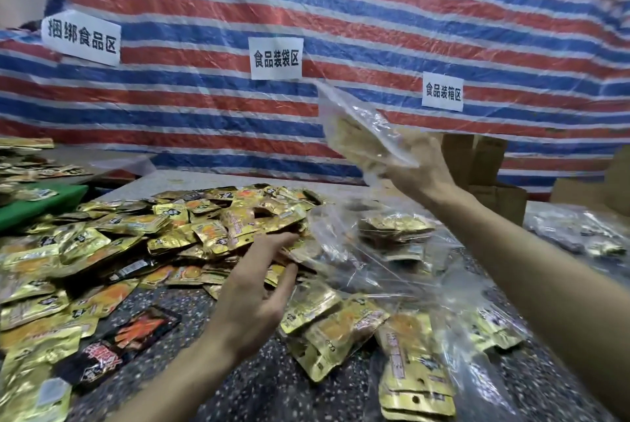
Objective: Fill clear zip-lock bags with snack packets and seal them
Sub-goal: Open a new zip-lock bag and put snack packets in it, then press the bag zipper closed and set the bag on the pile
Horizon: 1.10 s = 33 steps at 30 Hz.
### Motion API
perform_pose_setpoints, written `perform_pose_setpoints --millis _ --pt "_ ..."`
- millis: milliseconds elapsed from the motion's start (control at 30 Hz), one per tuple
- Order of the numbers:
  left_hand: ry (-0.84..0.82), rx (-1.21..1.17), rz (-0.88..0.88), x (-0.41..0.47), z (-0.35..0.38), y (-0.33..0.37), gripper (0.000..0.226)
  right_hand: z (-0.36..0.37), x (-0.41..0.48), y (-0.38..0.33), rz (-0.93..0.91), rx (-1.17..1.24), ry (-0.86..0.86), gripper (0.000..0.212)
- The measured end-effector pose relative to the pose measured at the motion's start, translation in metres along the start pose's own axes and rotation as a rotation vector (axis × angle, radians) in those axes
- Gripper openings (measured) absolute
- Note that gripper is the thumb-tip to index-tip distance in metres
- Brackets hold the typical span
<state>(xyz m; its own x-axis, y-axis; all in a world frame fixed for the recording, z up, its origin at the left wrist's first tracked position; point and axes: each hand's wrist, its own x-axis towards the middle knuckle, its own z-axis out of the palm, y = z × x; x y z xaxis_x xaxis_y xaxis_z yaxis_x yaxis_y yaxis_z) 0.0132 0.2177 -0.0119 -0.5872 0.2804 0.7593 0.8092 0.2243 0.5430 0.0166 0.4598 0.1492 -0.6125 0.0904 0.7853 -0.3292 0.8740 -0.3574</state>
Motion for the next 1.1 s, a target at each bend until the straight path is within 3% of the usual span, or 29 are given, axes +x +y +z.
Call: perform_pose_setpoints --millis 67,133,233,300,433,533,667,767,933,1100 --pt "-0.042 0.083 -0.038 -0.01 0.012 -0.014 0.031 0.012 0.019 0.025 -0.041 -0.222 0.023 0.041" --pt "-0.101 0.109 -0.077 -0.022 0.02 -0.023 0.024 0.024 0.031 0.054 0.051 -0.356 -0.087 0.062" --pt "-0.182 0.119 -0.107 -0.032 0.025 -0.031 0.025 0.046 0.03 0.09 0.33 -0.494 -0.495 0.05" --pt "-0.171 0.099 -0.121 -0.033 0.023 -0.035 0.02 0.052 0.023 0.098 0.429 -0.455 -0.619 0.05" --pt "-0.137 0.042 -0.147 -0.031 0.021 -0.041 0.025 0.047 0.018 0.095 0.444 -0.293 -0.455 0.053" --pt "-0.11 0.039 -0.147 -0.03 0.021 -0.046 0.027 0.046 0.009 0.073 0.374 -0.319 -0.277 0.056" --pt "-0.085 0.049 -0.177 -0.031 0.021 -0.051 0.027 0.069 -0.021 0.027 0.159 -0.233 -0.111 0.03" --pt "-0.043 0.053 -0.203 -0.03 0.017 -0.055 0.029 0.098 -0.055 -0.009 0.087 -0.035 -0.117 0.018" --pt "0.063 0.063 -0.263 -0.028 0.007 -0.058 0.025 0.141 -0.111 -0.042 0.194 0.285 -0.171 0.006" --pt "0.146 -0.006 -0.301 -0.026 -0.002 -0.058 0.014 0.164 -0.153 -0.046 0.231 0.517 -0.136 0.016"
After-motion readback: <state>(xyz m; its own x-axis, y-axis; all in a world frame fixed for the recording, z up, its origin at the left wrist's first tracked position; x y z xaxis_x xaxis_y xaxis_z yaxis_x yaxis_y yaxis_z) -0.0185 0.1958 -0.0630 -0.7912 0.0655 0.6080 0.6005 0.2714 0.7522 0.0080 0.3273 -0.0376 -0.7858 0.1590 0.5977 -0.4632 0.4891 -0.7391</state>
